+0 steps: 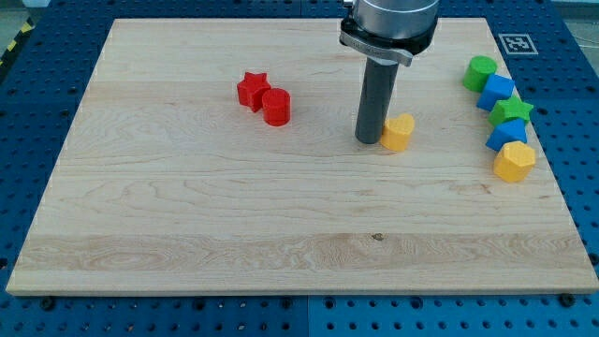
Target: Push the yellow heart towards the yellow hexagon
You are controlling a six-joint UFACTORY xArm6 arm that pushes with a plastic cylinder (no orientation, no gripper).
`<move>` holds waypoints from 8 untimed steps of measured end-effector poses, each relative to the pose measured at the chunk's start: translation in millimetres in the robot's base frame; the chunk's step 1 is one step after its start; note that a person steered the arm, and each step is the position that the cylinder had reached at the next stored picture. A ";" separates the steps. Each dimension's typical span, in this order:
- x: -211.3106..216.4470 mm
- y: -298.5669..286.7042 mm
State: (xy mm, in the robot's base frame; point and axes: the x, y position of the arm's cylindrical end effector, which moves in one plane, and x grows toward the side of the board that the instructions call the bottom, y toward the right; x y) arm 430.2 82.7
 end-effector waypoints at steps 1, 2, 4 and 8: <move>-30.0 0.8; -24.7 36.0; -7.2 65.6; 23.9 55.0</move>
State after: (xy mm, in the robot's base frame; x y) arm 454.1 137.7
